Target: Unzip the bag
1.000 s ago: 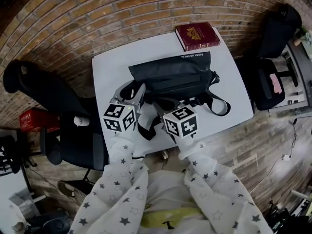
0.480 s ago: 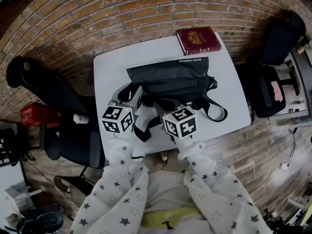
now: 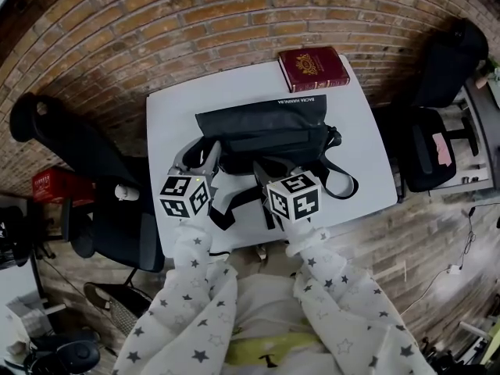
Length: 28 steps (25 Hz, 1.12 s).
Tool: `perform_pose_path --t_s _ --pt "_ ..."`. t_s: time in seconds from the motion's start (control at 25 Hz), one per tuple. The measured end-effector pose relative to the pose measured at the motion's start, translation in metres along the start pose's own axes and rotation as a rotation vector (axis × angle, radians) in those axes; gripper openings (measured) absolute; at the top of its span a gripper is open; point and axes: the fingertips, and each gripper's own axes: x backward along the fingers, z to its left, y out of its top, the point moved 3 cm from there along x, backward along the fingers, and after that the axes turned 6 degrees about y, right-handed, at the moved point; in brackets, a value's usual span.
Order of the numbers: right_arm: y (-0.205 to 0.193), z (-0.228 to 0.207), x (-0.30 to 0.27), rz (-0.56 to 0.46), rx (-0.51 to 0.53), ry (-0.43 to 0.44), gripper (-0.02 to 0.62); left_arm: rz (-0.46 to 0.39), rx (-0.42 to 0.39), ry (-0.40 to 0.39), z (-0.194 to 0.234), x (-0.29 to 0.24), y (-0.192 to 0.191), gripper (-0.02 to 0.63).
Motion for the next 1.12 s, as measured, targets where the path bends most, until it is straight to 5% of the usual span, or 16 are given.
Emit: perform_pose_path --t_s 1.12 --pt "0.006 -0.058 0.047 -0.048 -0.008 -0.090 0.017 -0.032 0.027 0.165 -0.004 0.003 -0.002 0.124"
